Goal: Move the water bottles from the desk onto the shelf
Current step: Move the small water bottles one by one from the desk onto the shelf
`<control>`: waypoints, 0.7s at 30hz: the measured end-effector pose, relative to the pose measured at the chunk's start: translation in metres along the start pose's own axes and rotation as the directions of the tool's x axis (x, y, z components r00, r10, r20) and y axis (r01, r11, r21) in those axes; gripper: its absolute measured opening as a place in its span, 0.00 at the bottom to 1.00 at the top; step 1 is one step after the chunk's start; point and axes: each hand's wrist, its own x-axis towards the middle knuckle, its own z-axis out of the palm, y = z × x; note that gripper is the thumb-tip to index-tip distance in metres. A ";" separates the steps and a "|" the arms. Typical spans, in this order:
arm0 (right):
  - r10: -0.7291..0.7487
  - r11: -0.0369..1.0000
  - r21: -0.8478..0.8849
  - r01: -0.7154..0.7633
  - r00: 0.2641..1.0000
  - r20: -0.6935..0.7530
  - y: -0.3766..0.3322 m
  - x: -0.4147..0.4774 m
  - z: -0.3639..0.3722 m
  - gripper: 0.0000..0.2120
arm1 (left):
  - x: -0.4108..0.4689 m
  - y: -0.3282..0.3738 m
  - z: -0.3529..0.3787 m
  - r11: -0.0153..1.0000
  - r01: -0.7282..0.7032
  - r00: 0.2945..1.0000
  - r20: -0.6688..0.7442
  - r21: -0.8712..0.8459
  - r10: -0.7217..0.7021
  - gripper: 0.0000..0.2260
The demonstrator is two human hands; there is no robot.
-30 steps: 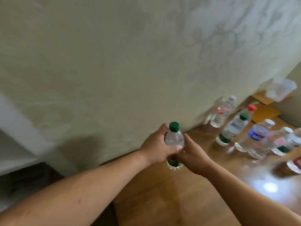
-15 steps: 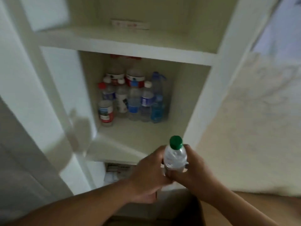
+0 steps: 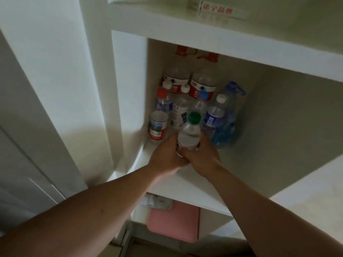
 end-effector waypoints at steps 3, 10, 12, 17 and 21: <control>0.000 1.000 0.028 0.002 0.999 -0.052 0.003 0.019 0.009 0.38 | 0.008 -0.011 0.001 0.995 0.020 0.999 -0.024 -0.093 -0.022 0.25; 0.010 0.997 -0.070 -0.016 0.996 -0.088 -0.012 0.059 0.027 0.27 | 0.006 -0.046 0.023 0.968 0.249 0.931 -0.281 0.026 -0.232 0.06; 0.022 0.998 -0.055 -0.028 0.994 -0.106 -0.015 0.066 0.034 0.28 | 0.009 -0.050 0.026 0.972 0.233 0.940 -0.268 0.042 -0.213 0.06; 0.045 0.998 0.038 -0.040 0.990 -0.134 -0.018 0.072 0.043 0.31 | 0.013 -0.056 0.030 0.968 0.227 0.934 -0.306 0.110 -0.185 0.04; 0.067 0.997 0.037 -0.063 0.991 -0.116 -0.024 0.069 0.045 0.35 | 0.012 -0.052 0.028 0.964 0.254 0.929 -0.297 0.084 -0.219 0.05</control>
